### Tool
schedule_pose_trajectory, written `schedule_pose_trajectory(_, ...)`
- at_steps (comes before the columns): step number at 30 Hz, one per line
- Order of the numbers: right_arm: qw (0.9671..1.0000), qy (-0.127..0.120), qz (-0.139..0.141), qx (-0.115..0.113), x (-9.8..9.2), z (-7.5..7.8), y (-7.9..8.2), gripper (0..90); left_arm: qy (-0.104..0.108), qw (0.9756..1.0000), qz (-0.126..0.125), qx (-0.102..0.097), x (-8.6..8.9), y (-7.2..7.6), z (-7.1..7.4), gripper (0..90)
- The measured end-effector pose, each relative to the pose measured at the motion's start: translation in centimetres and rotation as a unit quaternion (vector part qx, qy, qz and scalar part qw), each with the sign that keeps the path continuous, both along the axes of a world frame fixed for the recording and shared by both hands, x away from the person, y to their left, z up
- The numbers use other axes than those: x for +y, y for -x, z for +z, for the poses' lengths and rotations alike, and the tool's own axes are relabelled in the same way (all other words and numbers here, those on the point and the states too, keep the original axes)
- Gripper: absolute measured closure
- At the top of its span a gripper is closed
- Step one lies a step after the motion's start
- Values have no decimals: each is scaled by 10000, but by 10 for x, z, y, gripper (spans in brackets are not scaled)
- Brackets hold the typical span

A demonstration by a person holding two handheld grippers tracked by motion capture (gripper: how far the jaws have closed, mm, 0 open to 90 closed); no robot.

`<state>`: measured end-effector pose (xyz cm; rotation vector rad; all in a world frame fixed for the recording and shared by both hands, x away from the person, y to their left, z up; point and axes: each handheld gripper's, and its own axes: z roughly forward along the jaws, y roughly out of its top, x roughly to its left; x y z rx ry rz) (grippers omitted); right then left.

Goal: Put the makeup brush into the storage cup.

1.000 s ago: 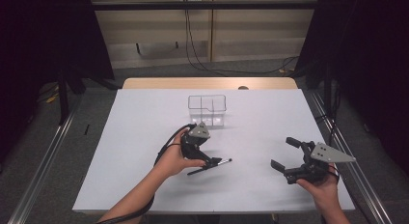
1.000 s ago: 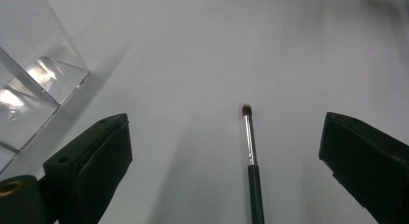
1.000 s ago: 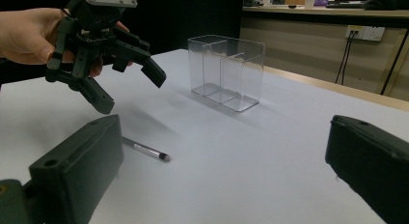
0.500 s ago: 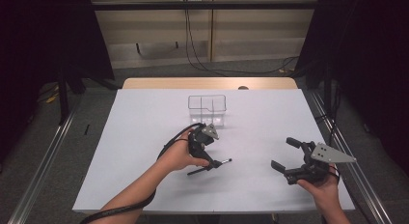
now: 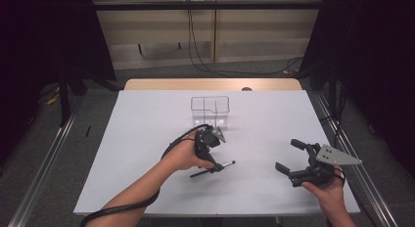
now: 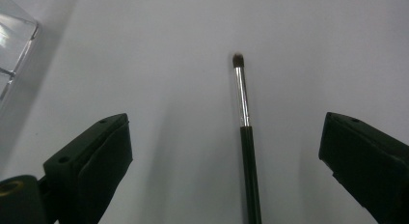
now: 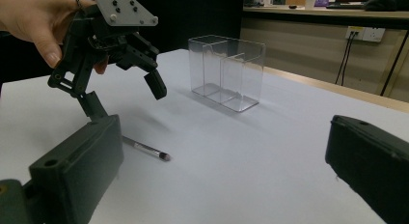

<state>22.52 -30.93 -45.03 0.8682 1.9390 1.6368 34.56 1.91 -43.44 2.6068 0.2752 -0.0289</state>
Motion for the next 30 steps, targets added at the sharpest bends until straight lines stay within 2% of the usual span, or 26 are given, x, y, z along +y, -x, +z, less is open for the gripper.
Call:
schedule_pose_trajectory(5, 10000, 8, 16, 0, 0, 0, 0, 0, -148, 9999, -5, -36, -4, -1, 3, 45)
schedule_pose_trajectory(8, 10000, 2, 12, -6, 0, 0, 0, 0, -222, 9997, 46, 38, -6, -1, 1, 45)
schedule_pose_trajectory(12, 10000, -15, -3, 5, 0, 0, 0, 0, -374, 9993, 56, 31, -8, -2, 0, 45)
schedule_pose_trajectory(16, 10000, 4, -8, 3, -1, 0, 0, 0, -456, 9989, 52, 26, -10, -2, 1, 74)
schedule_pose_trajectory(17, 10000, 0, -6, 8, -1, 0, 0, 0, -408, 9991, 70, 123, -11, 0, 0, 92)
schedule_pose_trajectory(18, 10000, 0, -6, 8, -1, 0, 0, 0, -408, 9991, 70, 123, -11, 0, 0, 116)
schedule_pose_trajectory(20, 10000, 3, -15, 12, -1, 0, 0, 0, -372, 9989, 95, 252, -11, 1, 0, 130)
schedule_pose_trajectory(22, 10000, -7, -13, 8, -1, 0, 0, 0, -456, 9987, 66, 233, -12, 1, 1, 165)
schedule_pose_trajectory(23, 10000, -7, -7, -8, -1, 0, 0, 0, -421, 9989, 69, 206, -12, 2, 1, 201)
schedule_pose_trajectory(26, 10000, -6, -7, -8, -1, 0, 0, 0, -355, 9988, 61, 320, -13, 2, 3, 234)
schedule_pose_trajectory(27, 10000, -11, -5, -8, -1, 1, 0, 0, -345, 9986, 68, 396, -14, 2, 4, 283)
schedule_pose_trajectory(30, 10000, -9, -7, -15, -1, 1, 0, 0, -375, 9984, 85, 417, -15, 3, 4, 316)
